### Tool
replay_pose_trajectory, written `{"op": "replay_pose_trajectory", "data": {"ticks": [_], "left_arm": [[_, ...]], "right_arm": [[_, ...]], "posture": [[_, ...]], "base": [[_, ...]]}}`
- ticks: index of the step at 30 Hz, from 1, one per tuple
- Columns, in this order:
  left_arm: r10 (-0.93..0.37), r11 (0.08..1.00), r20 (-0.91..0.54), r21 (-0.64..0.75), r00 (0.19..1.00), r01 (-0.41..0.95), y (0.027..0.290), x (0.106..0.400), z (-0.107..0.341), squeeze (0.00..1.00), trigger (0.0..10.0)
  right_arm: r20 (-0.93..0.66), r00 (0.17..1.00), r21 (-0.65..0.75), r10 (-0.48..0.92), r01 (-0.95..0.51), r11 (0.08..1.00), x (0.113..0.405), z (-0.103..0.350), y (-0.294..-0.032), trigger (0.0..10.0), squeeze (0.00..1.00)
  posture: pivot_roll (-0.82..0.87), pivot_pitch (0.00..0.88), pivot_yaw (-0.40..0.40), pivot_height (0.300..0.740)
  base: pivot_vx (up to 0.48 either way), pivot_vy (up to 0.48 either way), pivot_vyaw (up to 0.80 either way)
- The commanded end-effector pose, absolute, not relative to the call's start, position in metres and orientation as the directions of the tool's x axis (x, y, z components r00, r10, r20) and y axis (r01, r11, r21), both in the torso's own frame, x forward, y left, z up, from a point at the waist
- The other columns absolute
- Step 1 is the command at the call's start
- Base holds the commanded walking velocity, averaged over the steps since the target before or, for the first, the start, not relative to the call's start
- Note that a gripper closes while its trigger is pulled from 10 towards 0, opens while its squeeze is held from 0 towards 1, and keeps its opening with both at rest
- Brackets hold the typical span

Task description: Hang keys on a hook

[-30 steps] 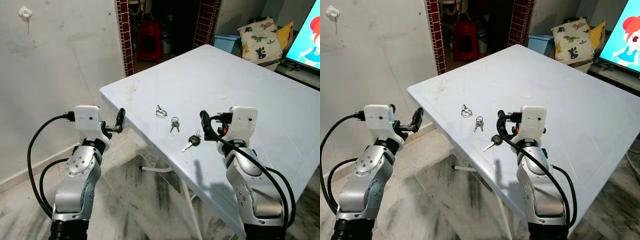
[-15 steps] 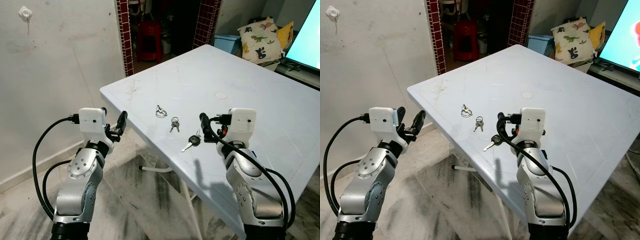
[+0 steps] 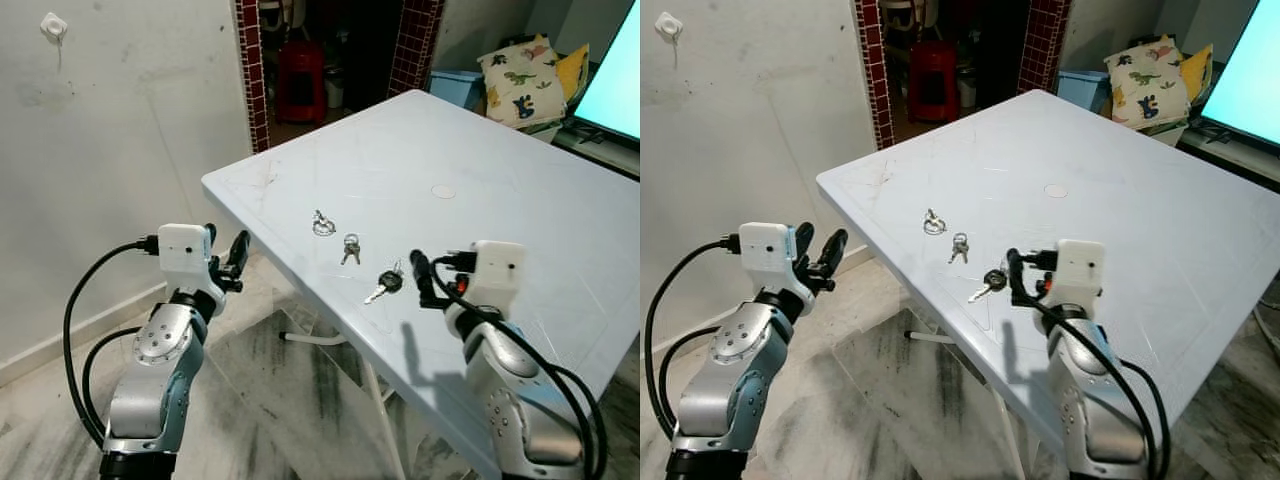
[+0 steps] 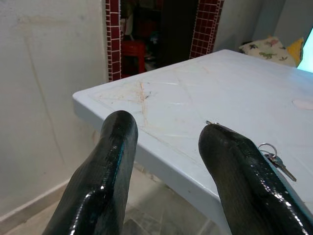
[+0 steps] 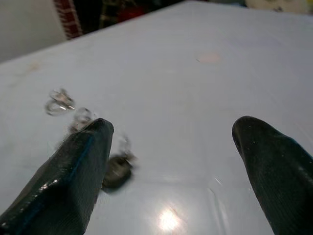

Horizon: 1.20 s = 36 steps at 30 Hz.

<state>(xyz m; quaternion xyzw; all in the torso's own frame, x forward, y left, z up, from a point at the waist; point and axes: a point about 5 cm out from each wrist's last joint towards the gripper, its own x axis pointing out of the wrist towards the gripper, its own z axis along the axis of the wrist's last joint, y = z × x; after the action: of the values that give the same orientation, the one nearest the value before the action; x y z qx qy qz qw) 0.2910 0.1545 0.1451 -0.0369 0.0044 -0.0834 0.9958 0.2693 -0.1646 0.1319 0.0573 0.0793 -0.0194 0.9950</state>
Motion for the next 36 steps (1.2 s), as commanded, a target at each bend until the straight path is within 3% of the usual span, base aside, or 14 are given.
{"op": "replay_pose_trajectory", "data": {"ticks": [1, 3, 4, 5, 6, 7, 19, 20, 31, 36], "left_arm": [[-0.185, 0.981, 0.0, -0.064, 0.983, 0.184, 0.153, 0.291, 0.148, 0.0, 10.0], [-0.188, 0.981, 0.001, -0.04, 0.982, 0.188, 0.151, 0.29, 0.147, 0.0, 10.0], [-0.188, 0.981, -0.002, -0.04, 0.982, 0.188, 0.151, 0.289, 0.146, 0.0, 10.0], [-0.182, 0.982, -0.011, -0.056, 0.983, 0.181, 0.15, 0.287, 0.144, 0.51, 10.0], [-0.179, 0.982, -0.015, -0.061, 0.984, 0.178, 0.15, 0.286, 0.143, 0.51, 10.0], [-0.177, 0.982, -0.016, -0.067, 0.984, 0.176, 0.151, 0.285, 0.142, 1.0, 10.0], [-0.279, 0.953, -0.071, -0.141, 0.958, 0.267, 0.136, 0.281, 0.128, 1.0, 10.0], [-0.281, 0.953, -0.07, -0.14, 0.957, 0.27, 0.136, 0.284, 0.129, 1.0, 10.0], [-0.209, 0.974, -0.058, -0.105, 0.976, 0.202, 0.144, 0.287, 0.132, 1.0, 10.0], [-0.183, 0.98, -0.056, -0.095, 0.982, 0.177, 0.144, 0.289, 0.132, 1.0, 10.0]], "right_arm": [[-0.136, 0.99, 0.115, -0.039, 0.054, 0.992, 0.269, 0.138, -0.166, 0.0, 0.0], [-0.144, 0.989, 0.114, -0.024, 0.041, 0.993, 0.268, 0.137, -0.162, 0.0, 0.0], [-0.147, 0.989, 0.099, -0.018, 0.033, 0.995, 0.268, 0.137, -0.16, 10.0, 0.0], [-0.15, 0.989, 0.085, -0.01, 0.023, 0.996, 0.269, 0.138, -0.157, 10.0, 0.0], [-0.15, 0.989, 0.085, -0.006, 0.019, 0.996, 0.269, 0.138, -0.156, 10.0, 0.0], [-0.154, 0.988, 0.07, -0.007, 0.018, 0.997, 0.269, 0.138, -0.156, 10.0, 0.0], [-0.192, 0.981, 0.014, -0.001, 0.004, 1.0, 0.277, 0.139, -0.158, 10.0, 0.0], [-0.175, 0.984, 0.03, 0.022, -0.017, 0.999, 0.277, 0.142, -0.156, 10.0, 1.0], [-0.188, 0.98, -0.033, 0.068, -0.076, 0.997, 0.275, 0.141, -0.146, 10.0, 1.0], [-0.173, 0.973, -0.032, 0.154, -0.162, 0.986, 0.274, 0.147, -0.139, 10.0, 1.0]], "posture": [[-0.07, 0.0, 0.028, 0.74], [-0.07, 0.0, 0.03, 0.74], [-0.07, 0.0, 0.025, 0.74], [-0.07, 0.0, 0.018, 0.74], [-0.07, 0.0, 0.018, 0.74], [-0.07, 0.0, 0.014, 0.74], [-0.08, 0.0, -0.009, 0.74], [-0.08, 0.0, -0.01, 0.74], [-0.09, 0.0, -0.01, 0.74], [-0.1, 0.0, -0.015, 0.74]], "base": [[0.0, 0.0, 0.0], [0.0, 0.0, 0.0], [0.0, 0.0, 0.0], [0.0, 0.0, 0.0], [0.0, 0.0, 0.0], [0.0, 0.0, 0.0], [0.0, 0.0, 0.0], [0.0, 0.0, 0.0], [0.0, 0.0, 0.0], [0.0, 0.0, 0.0]]}}
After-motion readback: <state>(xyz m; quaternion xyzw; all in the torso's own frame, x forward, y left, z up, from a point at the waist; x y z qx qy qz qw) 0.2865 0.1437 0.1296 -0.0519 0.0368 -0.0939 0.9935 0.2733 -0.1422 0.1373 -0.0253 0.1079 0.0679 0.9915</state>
